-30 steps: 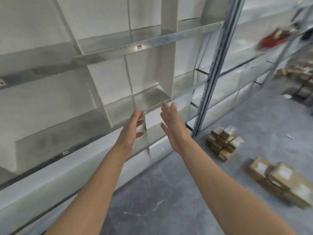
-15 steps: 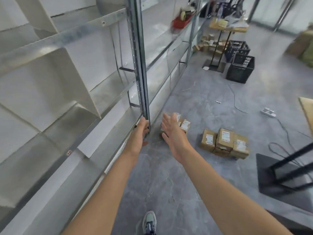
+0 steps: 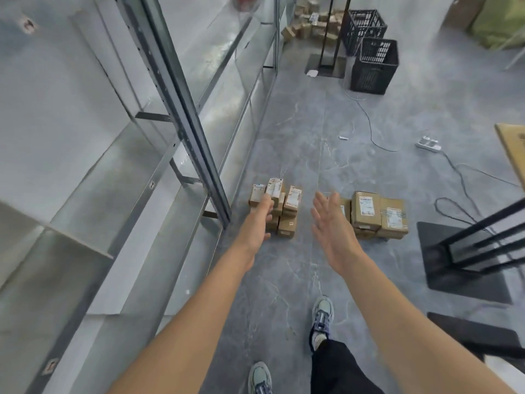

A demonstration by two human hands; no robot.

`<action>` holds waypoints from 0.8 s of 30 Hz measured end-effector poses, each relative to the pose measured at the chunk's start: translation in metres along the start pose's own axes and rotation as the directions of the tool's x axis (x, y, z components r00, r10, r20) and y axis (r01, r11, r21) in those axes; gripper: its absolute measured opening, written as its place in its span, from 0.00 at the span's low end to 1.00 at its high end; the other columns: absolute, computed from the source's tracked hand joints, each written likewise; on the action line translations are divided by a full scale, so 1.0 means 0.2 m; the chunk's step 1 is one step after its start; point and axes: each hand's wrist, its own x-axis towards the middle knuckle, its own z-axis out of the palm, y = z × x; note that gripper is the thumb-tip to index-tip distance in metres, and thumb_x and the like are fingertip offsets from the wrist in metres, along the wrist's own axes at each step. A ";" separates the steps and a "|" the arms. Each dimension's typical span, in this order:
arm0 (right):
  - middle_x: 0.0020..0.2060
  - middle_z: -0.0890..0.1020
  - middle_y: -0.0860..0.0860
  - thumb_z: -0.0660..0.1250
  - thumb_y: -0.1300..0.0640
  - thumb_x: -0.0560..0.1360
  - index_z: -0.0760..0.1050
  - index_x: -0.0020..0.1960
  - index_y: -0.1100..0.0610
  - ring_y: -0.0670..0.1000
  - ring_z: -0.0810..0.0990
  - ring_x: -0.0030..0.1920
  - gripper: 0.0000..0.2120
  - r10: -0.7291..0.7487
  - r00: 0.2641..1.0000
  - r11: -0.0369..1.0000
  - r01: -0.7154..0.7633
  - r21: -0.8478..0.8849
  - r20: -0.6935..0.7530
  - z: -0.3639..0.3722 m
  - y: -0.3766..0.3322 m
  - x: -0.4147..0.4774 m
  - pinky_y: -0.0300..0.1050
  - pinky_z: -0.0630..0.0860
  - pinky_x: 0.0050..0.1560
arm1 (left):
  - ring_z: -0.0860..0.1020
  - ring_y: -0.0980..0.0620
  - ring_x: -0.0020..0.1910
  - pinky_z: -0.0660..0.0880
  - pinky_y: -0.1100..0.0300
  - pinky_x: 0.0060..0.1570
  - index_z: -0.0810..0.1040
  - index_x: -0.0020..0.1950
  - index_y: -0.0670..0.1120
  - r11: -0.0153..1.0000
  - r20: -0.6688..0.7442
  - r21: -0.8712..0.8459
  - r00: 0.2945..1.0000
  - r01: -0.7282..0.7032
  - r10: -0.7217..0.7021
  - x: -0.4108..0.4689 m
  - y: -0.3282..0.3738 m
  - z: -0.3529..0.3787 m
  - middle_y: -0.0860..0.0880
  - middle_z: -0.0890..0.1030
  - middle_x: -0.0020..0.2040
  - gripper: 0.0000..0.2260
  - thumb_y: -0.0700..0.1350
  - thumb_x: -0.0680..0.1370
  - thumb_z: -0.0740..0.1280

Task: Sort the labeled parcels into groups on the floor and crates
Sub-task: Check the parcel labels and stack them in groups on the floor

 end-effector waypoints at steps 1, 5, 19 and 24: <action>0.83 0.59 0.44 0.44 0.34 0.85 0.55 0.85 0.47 0.46 0.58 0.82 0.32 0.007 1.000 1.000 -0.007 -0.008 -0.008 -0.04 -0.01 0.08 0.49 0.57 0.80 | 0.72 0.56 0.68 0.70 0.47 0.71 0.70 0.77 0.51 1.000 0.005 0.006 1.000 0.014 -0.014 0.08 0.01 0.03 0.55 0.74 0.72 0.27 0.65 0.84 0.51; 0.83 0.59 0.44 0.42 0.31 0.83 0.54 0.84 0.45 0.46 0.57 0.82 0.34 0.058 0.998 0.998 -0.058 -0.015 0.010 -0.20 -0.05 0.41 0.54 0.51 0.83 | 0.72 0.56 0.68 0.69 0.48 0.71 0.69 0.77 0.52 0.997 0.010 0.020 0.997 0.073 -0.074 0.39 0.05 0.17 0.57 0.74 0.69 0.27 0.64 0.85 0.50; 0.83 0.59 0.44 0.45 0.29 0.82 0.53 0.85 0.47 0.46 0.57 0.82 0.36 0.277 0.961 0.959 -0.276 -0.060 -0.001 -0.60 -0.11 1.37 0.54 0.53 0.83 | 0.66 0.52 0.77 0.67 0.51 0.71 0.63 0.81 0.51 0.946 -0.005 0.049 0.947 0.320 -0.320 1.30 0.09 0.53 0.52 0.67 0.79 0.29 0.64 0.85 0.51; 0.83 0.57 0.44 0.45 0.29 0.83 0.53 0.85 0.48 0.46 0.56 0.82 0.37 0.344 0.938 0.935 -0.346 -0.083 -0.034 -0.56 -0.07 1.72 0.53 0.52 0.83 | 0.66 0.53 0.77 0.63 0.45 0.77 0.66 0.81 0.52 0.920 0.023 0.076 0.921 0.385 -0.388 1.70 0.02 0.54 0.53 0.68 0.78 0.30 0.67 0.83 0.52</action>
